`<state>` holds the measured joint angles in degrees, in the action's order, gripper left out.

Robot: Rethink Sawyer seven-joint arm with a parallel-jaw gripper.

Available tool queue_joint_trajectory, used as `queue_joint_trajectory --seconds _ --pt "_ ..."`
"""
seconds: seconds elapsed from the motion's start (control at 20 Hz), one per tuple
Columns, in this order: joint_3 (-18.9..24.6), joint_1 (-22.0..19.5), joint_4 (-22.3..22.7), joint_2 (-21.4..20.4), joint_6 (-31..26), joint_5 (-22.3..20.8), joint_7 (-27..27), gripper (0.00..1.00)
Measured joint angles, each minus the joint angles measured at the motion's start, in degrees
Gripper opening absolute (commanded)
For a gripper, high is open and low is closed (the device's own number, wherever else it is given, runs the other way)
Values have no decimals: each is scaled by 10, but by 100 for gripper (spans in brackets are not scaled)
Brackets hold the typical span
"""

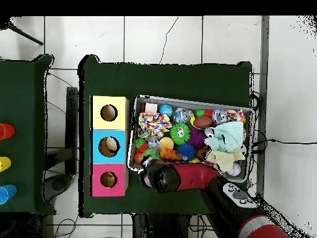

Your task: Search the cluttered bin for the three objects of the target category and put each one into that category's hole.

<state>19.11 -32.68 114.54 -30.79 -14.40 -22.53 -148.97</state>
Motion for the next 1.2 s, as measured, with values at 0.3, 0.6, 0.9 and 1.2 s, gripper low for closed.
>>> queue_joint_trajectory --seconds 0.3,0.6,0.9,1.2 --pt "-2 -6 -11 42 48 8 0 100" --pt "-25 8 -36 67 59 13 0 100" --pt "-119 122 -68 54 59 22 0 0" --pt "-221 239 -104 67 72 22 0 0"
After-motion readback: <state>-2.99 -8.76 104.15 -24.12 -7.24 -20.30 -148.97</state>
